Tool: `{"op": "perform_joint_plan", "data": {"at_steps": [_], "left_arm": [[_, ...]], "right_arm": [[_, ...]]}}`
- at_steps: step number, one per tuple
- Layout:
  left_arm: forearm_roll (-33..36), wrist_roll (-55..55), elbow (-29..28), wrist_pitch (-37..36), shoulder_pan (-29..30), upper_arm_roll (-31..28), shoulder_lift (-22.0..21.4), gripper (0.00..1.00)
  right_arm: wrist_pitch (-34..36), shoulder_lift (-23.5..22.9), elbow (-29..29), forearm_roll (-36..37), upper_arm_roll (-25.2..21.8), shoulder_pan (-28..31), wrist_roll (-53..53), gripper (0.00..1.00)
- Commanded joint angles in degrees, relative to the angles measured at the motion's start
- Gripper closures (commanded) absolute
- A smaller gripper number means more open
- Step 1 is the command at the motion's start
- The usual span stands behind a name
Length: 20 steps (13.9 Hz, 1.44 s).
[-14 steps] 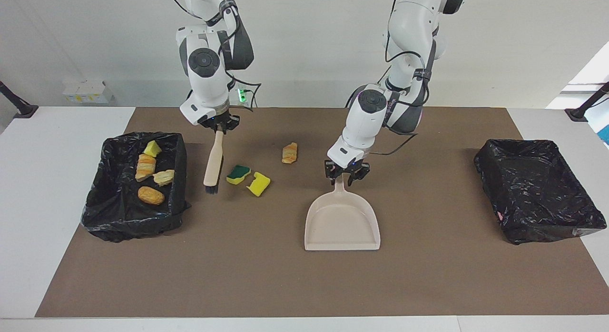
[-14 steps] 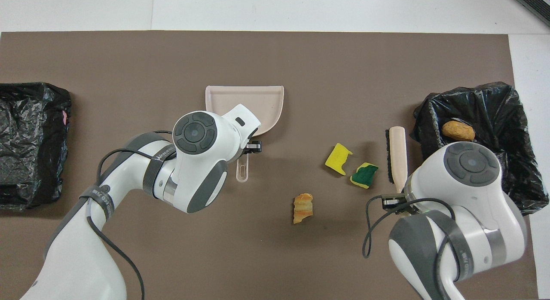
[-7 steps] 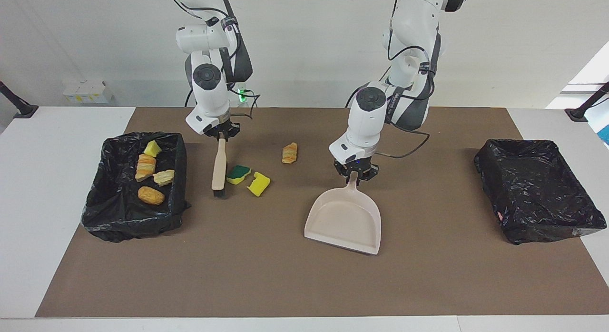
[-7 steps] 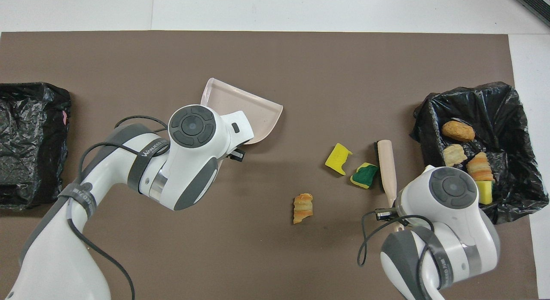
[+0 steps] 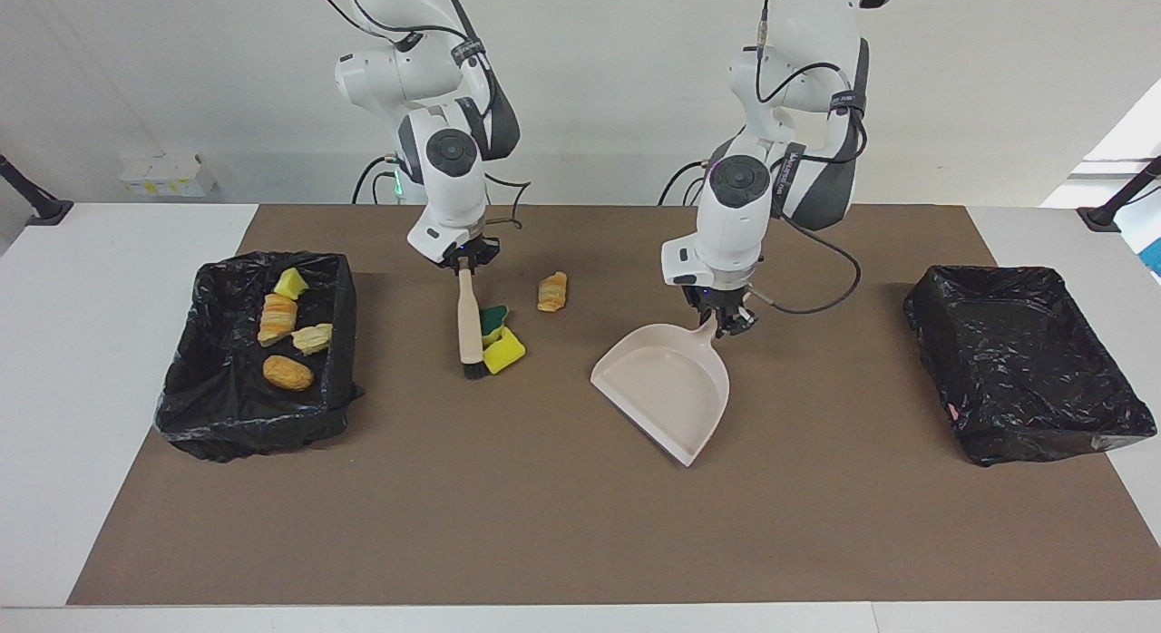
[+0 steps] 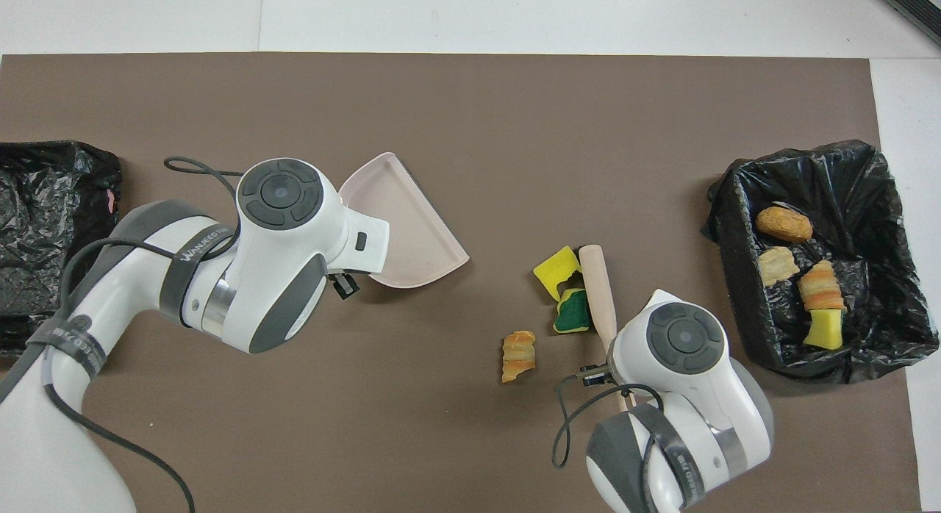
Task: Sweep and dump trash in bin
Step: 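Sweep the sponges and bread into the dustpan with the right gripper's brush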
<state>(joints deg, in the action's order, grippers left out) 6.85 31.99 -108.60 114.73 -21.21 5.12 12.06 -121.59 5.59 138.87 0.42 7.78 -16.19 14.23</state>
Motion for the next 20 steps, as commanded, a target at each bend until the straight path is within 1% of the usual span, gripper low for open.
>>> {"op": "perform_joint_plan", "data": {"at_steps": [1, 2, 3, 4, 6, 7, 8, 9, 11, 13, 16, 18, 20], "left_arm": [[3.3, 11.7, -4.7, -2.0, 1.6, 0.3, -3.2, 1.0], [9.4, 14.9, -7.6, -1.1, 0.7, 0.4, -5.3, 1.0], [11.7, 15.4, -9.8, -1.0, -0.2, 0.6, -6.7, 1.0], [12.0, 15.6, -12.1, -0.8, -1.1, 0.5, -8.0, 1.0], [12.3, 15.3, -15.1, 0.1, -1.6, 0.5, -9.8, 1.0], [12.3, 14.8, -16.5, 1.7, -2.8, 0.6, -10.6, 1.0], [12.4, 14.9, -17.4, 4.9, -3.6, 0.5, -10.8, 1.0], [12.4, 14.9, -18.1, 6.8, -3.4, 0.6, -10.8, 1.0], [12.3, 14.7, -18.3, 6.5, -3.2, 0.6, -10.8, 1.0], [12.4, 14.8, -18.3, 6.2, -2.9, 0.4, -10.8, 1.0], [12.4, 14.8, -18.3, 4.9, -3.0, 0.6, -11.0, 1.0], [12.4, 14.8, -19.3, 4.5, -3.1, 0.6, -11.6, 1.0], [12.3, 14.6, -19.7, 4.6, -2.9, 0.6, -11.8, 1.0]], "right_arm": [[-0.1, -2.1, -2.0, -1.5, 0.2, -2.0, 1.2, 1.0], [-0.5, -2.8, -2.3, -1.6, 0.3, -3.3, 3.2, 1.0], [-0.5, -3.7, -3.1, -1.6, 0.3, -4.5, 5.7, 1.0], [-0.9, -4.5, -3.3, -1.6, 0.4, -5.1, 8.2, 1.0], [-1.4, -6.7, -4.9, -1.6, 0.4, -7.8, 12.0, 1.0], [-1.4, -8.0, -6.0, -1.7, 0.4, -8.8, 13.8, 1.0], [-1.4, -8.9, -7.4, -1.7, 0.4, -9.6, 16.0, 1.0], [-1.2, -10.2, -9.2, -1.8, 0.5, -10.9, 17.4, 1.0], [-1.5, -14.7, -14.3, -6.1, 0.4, -14.7, 19.0, 1.0], [-1.8, -18.2, -19.1, -9.7, 0.4, -16.6, 19.0, 1.0], [-2.3, -20.4, -24.6, -14.4, 0.5, -17.9, 18.2, 1.0], [-1.8, -21.1, -26.6, -15.1, 0.5, -17.9, 18.1, 1.0], [-1.2, -20.9, -27.6, -15.2, 0.5, -17.3, 17.9, 1.0]]}}
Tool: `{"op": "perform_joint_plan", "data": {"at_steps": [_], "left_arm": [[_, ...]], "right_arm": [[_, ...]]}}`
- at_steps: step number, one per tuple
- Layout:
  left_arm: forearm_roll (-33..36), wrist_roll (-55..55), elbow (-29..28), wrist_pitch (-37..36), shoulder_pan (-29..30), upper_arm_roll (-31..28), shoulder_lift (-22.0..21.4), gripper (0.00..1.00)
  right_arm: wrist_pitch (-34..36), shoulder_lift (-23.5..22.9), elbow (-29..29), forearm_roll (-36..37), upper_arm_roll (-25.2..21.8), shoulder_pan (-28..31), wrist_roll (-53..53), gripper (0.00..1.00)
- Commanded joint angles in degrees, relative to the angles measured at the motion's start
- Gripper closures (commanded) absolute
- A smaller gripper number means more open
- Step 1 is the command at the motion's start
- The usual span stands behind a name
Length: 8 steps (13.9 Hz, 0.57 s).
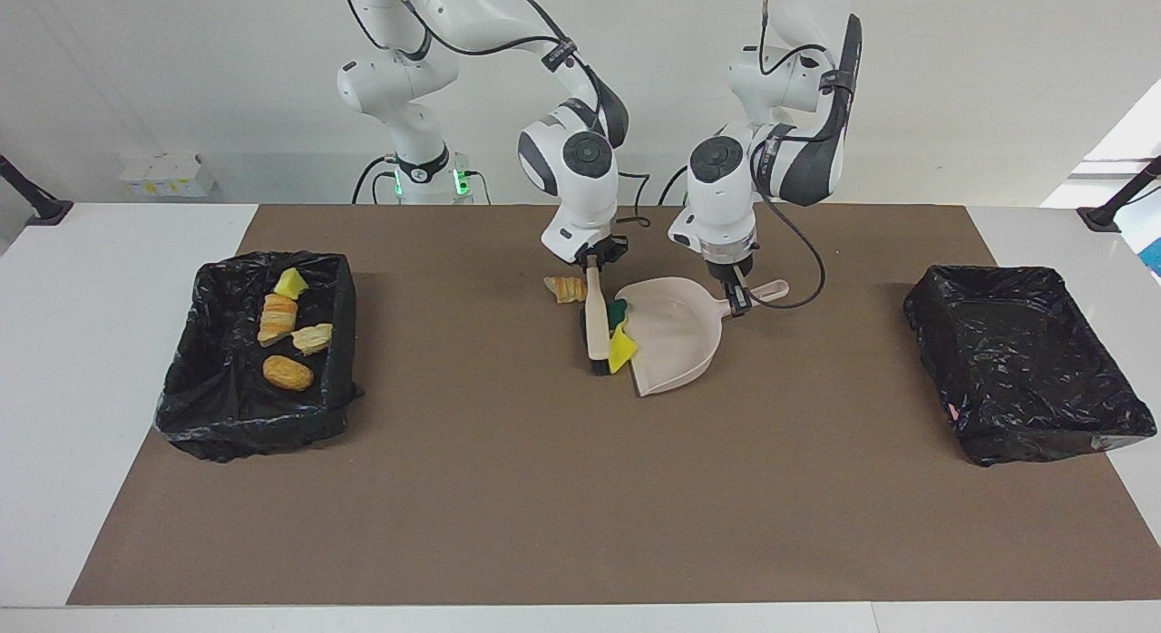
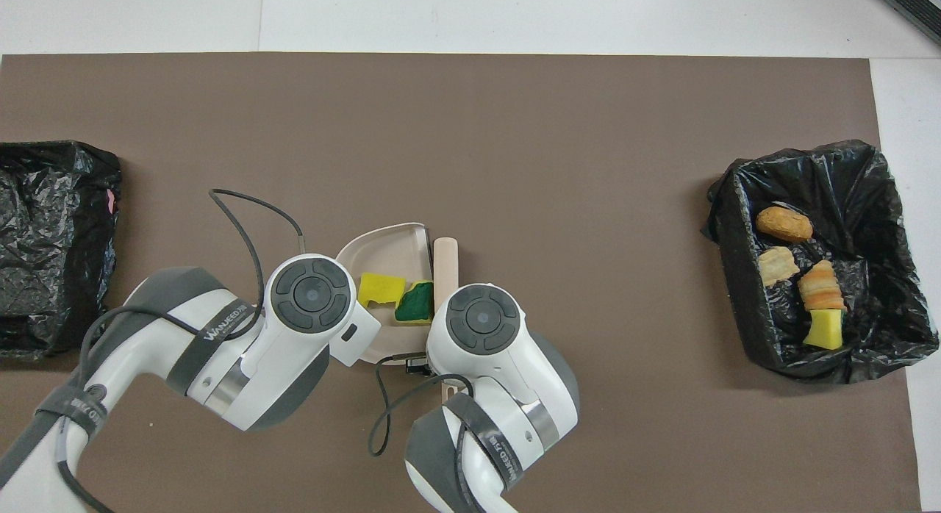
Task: Sweep and dump trash in bin
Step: 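Sweep the sponges and bread into the dustpan with the right gripper's brush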
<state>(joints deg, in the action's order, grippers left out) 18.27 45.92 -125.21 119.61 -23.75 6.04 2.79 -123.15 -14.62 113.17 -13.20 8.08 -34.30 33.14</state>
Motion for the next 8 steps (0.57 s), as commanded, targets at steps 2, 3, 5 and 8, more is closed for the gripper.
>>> {"op": "perform_joint_plan", "data": {"at_steps": [2, 3, 5, 8], "left_arm": [[0.8, 0.4, -3.6, 0.2, -0.2, -0.2, -2.8, 1.0], [0.8, 0.5, -3.9, 0.4, -0.2, -0.3, -2.9, 1.0], [0.8, 0.6, -4.9, 0.4, -0.1, -0.3, -3.4, 1.0], [0.8, 0.6, -6.4, 0.4, -0.1, -0.3, -4.5, 1.0]], "right_arm": [[5.3, 1.9, -1.6, -1.5, -0.2, 1.1, -0.6, 1.0], [8.0, 3.7, -0.9, -1.6, -0.3, 1.9, 1.7, 1.0], [13.2, 7.2, 0.2, -0.4, -0.4, 3.2, 10.5, 1.0], [23.2, 12.3, 2.2, 2.1, -0.4, 3.5, 19.8, 1.0]]}}
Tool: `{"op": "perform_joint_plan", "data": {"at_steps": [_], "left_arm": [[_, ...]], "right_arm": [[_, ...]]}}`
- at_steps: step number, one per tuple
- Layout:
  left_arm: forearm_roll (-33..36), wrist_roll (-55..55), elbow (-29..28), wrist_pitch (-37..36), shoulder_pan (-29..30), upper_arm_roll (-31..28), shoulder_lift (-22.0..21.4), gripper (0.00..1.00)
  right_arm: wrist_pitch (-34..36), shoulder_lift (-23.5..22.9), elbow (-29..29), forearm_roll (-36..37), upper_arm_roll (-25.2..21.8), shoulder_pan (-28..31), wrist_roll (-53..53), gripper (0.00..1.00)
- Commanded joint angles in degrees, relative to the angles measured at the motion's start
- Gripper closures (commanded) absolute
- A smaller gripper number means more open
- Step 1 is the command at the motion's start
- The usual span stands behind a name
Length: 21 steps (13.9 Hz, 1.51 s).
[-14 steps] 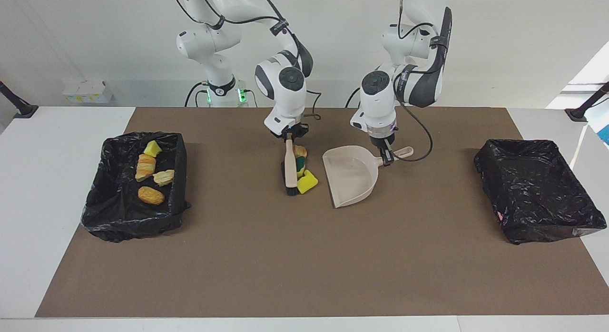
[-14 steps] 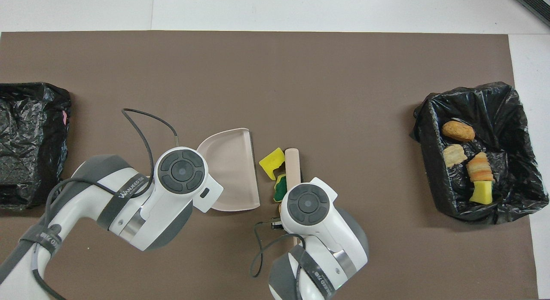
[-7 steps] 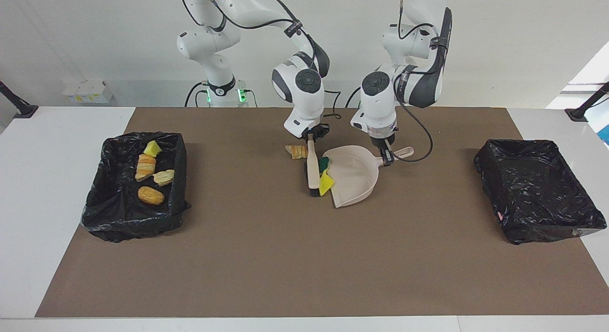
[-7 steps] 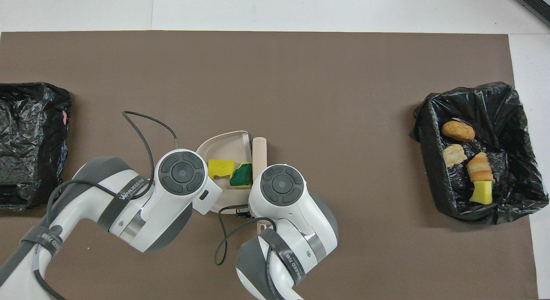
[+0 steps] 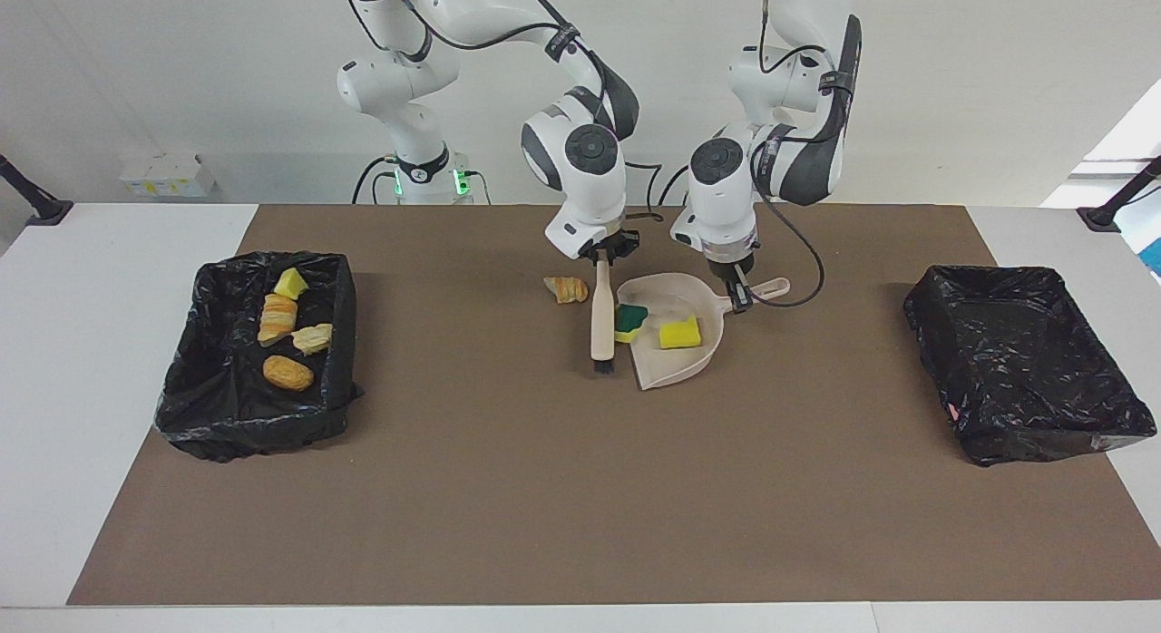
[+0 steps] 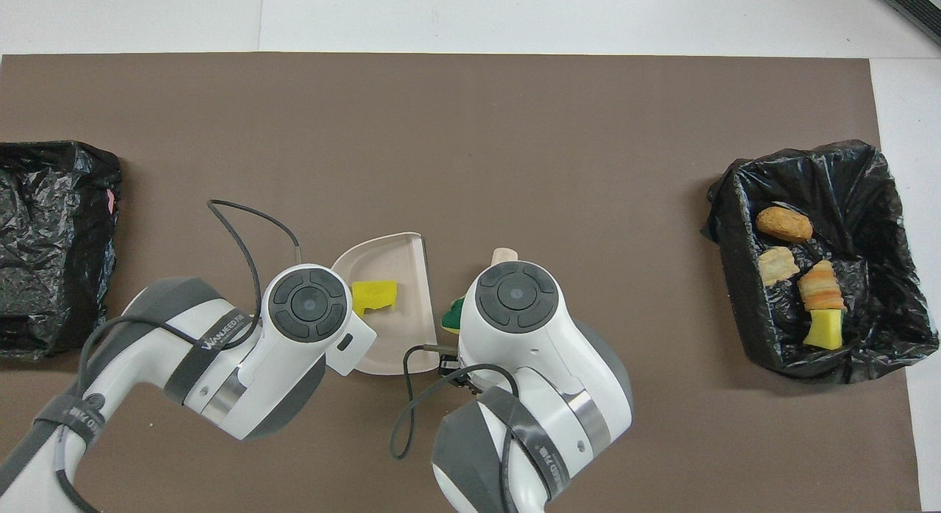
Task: Sweep and dump trash in bin
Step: 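Sweep the sponges and bread into the dustpan with the right gripper's brush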
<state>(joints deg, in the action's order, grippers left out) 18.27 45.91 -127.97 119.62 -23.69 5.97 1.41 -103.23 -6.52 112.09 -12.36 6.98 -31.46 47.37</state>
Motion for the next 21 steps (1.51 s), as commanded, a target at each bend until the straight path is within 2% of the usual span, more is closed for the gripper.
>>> {"op": "perform_joint_plan", "data": {"at_steps": [1, 4, 5, 7, 10, 11, 13, 15, 18, 20, 21], "left_arm": [[0.8, 0.5, -4.2, 0.4, -0.2, -0.2, -3.3, 1.0], [0.8, 0.5, -4.7, 0.4, -0.7, -0.2, -3.7, 1.0], [0.8, 0.5, -5.0, 0.5, -0.8, -0.2, -4.0, 1.0], [0.8, 0.5, -5.1, 0.5, -0.8, -0.1, -4.0, 1.0], [0.8, 0.5, -5.0, 0.9, -0.7, -0.2, -4.0, 1.0], [0.8, 0.5, -5.1, 1.0, -0.4, -0.2, -4.0, 1.0], [0.8, 0.5, -5.0, 1.5, -0.2, -0.2, -3.8, 1.0], [0.8, 0.5, -5.0, 1.8, -0.2, -0.2, -3.8, 1.0], [0.8, 0.5, -5.0, 1.8, -0.1, -0.2, -3.8, 1.0], [0.5, 0.5, -5.0, 3.2, 0.0, -0.2, -3.5, 1.0], [0.5, 0.5, -5.0, 3.7, 0.1, -0.2, -3.5, 1.0]], "right_arm": [[4.0, 6.7, 7.0, 1.3, 0.9, 0.3, 8.6, 1.0], [-2.1, 15.5, 20.3, 0.2, 0.9, -4.0, 12.4, 1.0], [-6.0, 16.6, 23.3, -0.6, 1.0, -3.9, 14.0, 1.0], [-10.6, 15.6, 24.5, -3.7, 0.9, -3.6, 14.2, 1.0], [-21.5, 6.0, 22.6, -3.8, 0.9, -4.1, 14.9, 1.0], [-23.5, 3.7, 20.9, -3.7, 0.9, -4.1, 14.8, 1.0], [-22.6, -0.6, 15.2, -3.1, 1.0, -4.0, 13.5, 1.0], [-22.5, -0.8, 14.3, -4.0, 1.2, -4.6, 2.3, 1.0], [-22.4, -0.8, 12.3, -9.1, 1.3, -8.3, -9.3, 1.0], [-23.7, -1.2, 10.7, -17.5, 1.3, -10.5, -13.3, 1.0], [-23.9, -1.5, 9.9, -18.7, 1.3, -11.0, -16.0, 1.0]]}}
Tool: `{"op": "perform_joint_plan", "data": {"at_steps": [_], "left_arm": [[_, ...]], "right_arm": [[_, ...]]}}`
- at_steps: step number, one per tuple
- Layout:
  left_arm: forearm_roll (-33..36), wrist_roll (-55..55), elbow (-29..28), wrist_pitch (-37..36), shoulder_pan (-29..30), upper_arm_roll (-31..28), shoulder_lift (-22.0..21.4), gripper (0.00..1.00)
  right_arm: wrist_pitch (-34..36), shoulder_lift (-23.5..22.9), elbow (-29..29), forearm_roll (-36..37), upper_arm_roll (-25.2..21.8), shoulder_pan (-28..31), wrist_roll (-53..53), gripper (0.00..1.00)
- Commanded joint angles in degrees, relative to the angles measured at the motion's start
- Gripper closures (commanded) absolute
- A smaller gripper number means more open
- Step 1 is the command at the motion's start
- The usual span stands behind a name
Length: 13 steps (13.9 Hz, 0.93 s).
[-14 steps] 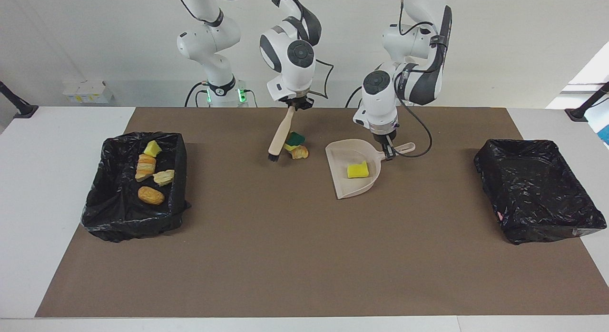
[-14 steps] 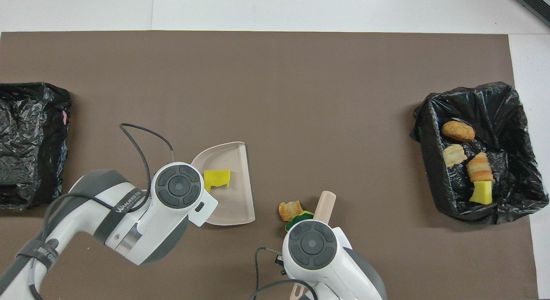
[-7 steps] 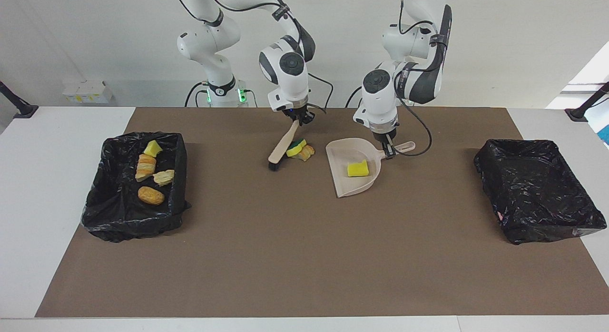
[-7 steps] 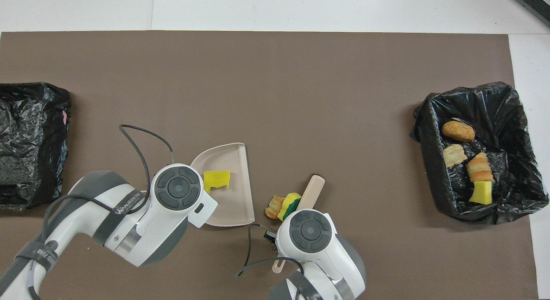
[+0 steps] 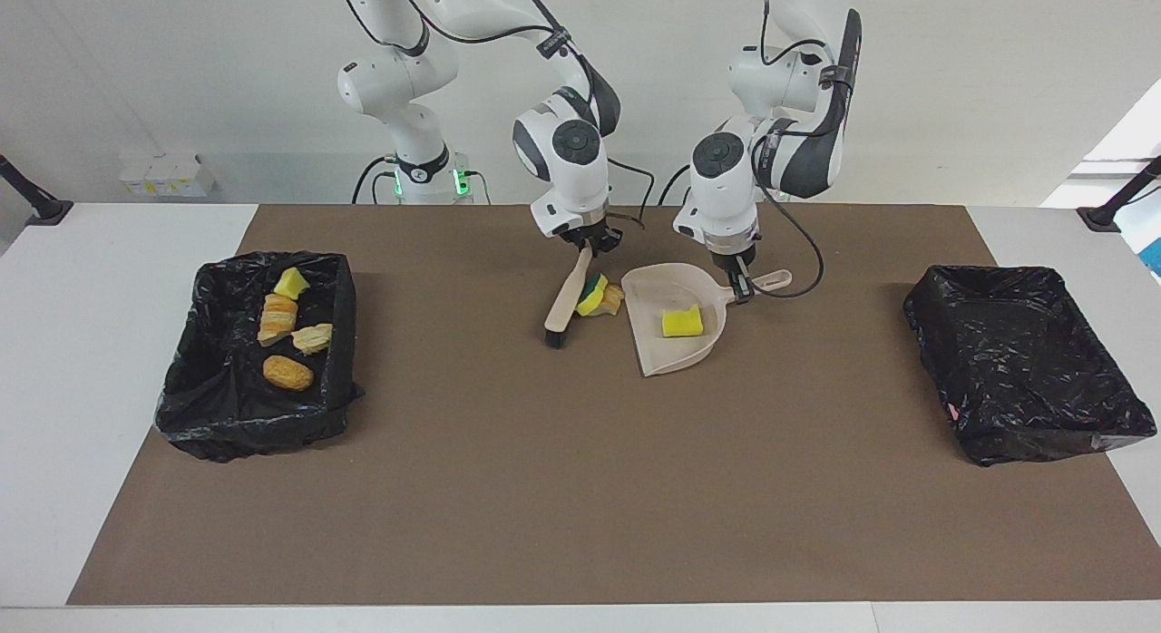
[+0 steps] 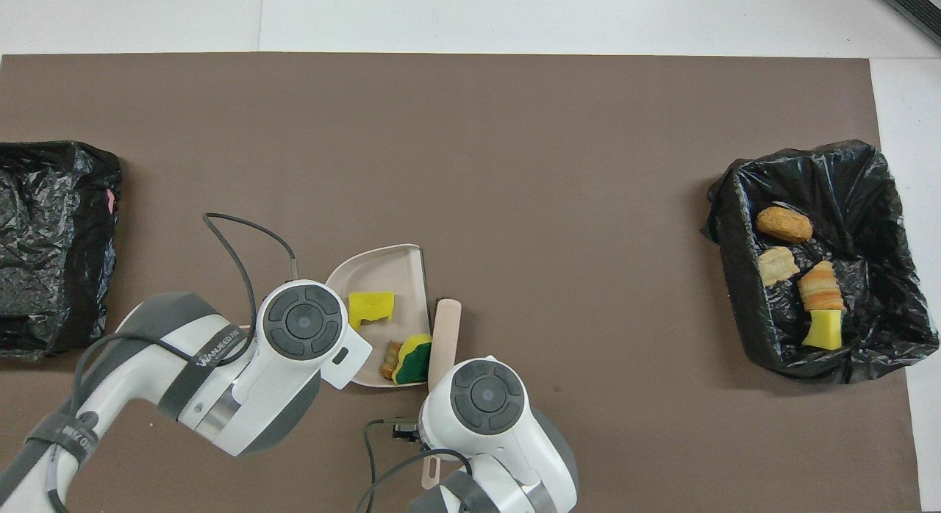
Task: Sweep and dump trash in bin
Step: 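Sweep the remaining pieces into the dustpan with the right gripper's brush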
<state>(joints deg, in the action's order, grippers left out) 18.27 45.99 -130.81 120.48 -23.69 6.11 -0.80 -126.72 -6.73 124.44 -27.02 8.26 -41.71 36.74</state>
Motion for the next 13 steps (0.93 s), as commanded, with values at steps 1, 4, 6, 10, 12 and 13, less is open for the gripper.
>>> {"op": "perform_joint_plan", "data": {"at_steps": [1, 4, 6, 10, 12, 13], "left_arm": [[0.5, 0.7, -2.2, 2.9, 0.4, -0.3, -1.2, 1.0], [0.4, 5.2, -2.2, 7.0, 3.4, -0.3, -0.2, 1.0], [0.4, 6.4, -2.2, 7.0, 4.1, -0.3, -0.2, 1.0], [-0.3, 6.2, -1.4, 7.0, 5.1, -0.3, 0.4, 1.0], [-2.2, 6.3, -1.3, 7.0, 5.1, -0.3, 0.5, 1.0], [-2.2, 6.2, -1.3, 6.8, 5.0, -0.3, 0.5, 1.0]], "right_arm": [[-0.1, -1.3, -2.8, -4.2, 0.0, -0.7, -6.1, 1.0], [4.3, -0.7, -2.8, -3.8, -0.7, 1.4, -5.1, 1.0], [9.0, 1.2, -2.8, -2.2, -0.8, 3.7, -3.3, 1.0], [12.3, 2.7, -3.3, 9.7, -0.6, 4.4, 4.5, 1.0], [12.2, 2.6, -3.9, 11.7, -0.4, 4.2, 5.5, 1.0], [12.1, 2.6, -4.0, 12.1, -0.3, 4.0, 5.6, 1.0]]}}
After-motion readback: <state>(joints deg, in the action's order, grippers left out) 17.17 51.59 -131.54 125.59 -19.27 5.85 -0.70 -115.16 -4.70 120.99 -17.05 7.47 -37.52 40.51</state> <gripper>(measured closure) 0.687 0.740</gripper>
